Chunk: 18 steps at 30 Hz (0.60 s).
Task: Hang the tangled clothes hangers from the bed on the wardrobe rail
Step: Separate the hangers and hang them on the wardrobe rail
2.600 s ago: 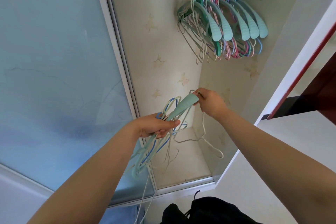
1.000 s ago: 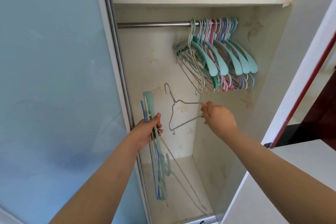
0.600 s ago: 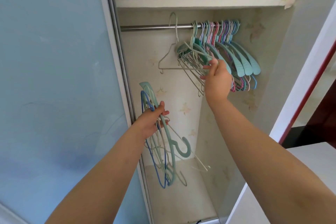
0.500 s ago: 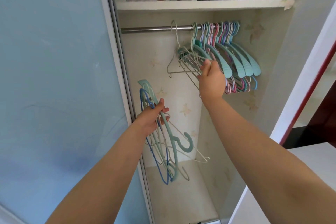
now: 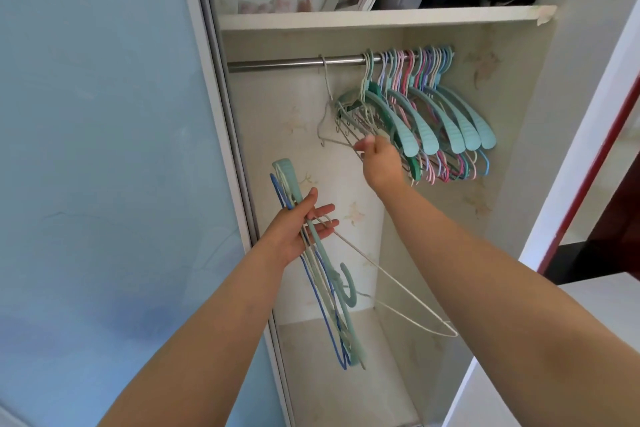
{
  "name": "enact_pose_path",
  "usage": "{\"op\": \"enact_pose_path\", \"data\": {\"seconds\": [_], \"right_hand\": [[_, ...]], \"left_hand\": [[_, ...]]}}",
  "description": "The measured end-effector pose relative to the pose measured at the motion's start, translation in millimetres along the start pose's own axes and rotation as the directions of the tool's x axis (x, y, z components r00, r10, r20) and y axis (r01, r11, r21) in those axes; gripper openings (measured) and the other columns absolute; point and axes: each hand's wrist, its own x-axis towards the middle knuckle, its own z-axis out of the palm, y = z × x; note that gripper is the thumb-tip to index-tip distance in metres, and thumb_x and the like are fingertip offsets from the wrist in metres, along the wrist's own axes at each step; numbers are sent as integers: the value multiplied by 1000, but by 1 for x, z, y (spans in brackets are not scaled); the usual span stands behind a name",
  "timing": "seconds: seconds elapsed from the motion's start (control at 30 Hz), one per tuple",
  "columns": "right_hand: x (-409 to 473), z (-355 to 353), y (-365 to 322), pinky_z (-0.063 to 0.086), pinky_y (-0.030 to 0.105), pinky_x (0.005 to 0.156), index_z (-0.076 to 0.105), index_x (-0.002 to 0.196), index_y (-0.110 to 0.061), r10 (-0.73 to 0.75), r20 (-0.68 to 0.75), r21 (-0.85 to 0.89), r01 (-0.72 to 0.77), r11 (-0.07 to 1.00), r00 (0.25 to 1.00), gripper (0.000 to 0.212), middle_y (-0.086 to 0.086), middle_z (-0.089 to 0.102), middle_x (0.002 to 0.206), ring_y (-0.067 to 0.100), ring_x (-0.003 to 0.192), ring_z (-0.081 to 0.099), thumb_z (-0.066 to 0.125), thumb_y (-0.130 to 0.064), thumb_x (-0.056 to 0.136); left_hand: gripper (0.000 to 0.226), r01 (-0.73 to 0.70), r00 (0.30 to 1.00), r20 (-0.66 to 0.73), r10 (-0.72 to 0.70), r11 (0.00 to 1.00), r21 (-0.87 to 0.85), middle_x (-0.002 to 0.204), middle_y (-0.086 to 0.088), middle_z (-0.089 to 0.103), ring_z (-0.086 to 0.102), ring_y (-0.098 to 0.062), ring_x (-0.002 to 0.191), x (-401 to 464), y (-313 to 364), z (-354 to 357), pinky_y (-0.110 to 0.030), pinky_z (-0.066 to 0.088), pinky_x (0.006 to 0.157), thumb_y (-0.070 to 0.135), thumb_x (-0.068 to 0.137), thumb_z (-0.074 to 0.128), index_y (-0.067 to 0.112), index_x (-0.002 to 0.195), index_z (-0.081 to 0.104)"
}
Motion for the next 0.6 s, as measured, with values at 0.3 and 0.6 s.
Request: {"op": "enact_pose_path", "data": {"seconds": [0.3, 0.6], "right_hand": [[16, -13, 35, 34, 28, 72, 50, 95, -3, 128, -261, 21, -127, 992, 957, 31, 7, 48, 85, 21, 81, 46, 28, -23, 104], [-78, -32, 115, 36, 30, 101, 42, 138, -20, 65, 341, -58, -48, 997, 938, 59, 1, 51, 131, 15, 122, 48, 40, -58, 93]], "left_hand": [[50, -49, 995, 88, 45, 998, 41, 116, -14, 69, 66, -38, 104, -7, 4, -6, -40, 55, 87, 34, 92, 59, 12, 53, 38], [45, -67, 998, 17, 68, 996, -53, 116, -11, 69, 69, -32, 98, -2, 4, -11, -34, 56, 80, 33, 97, 53, 18, 56, 42]]}}
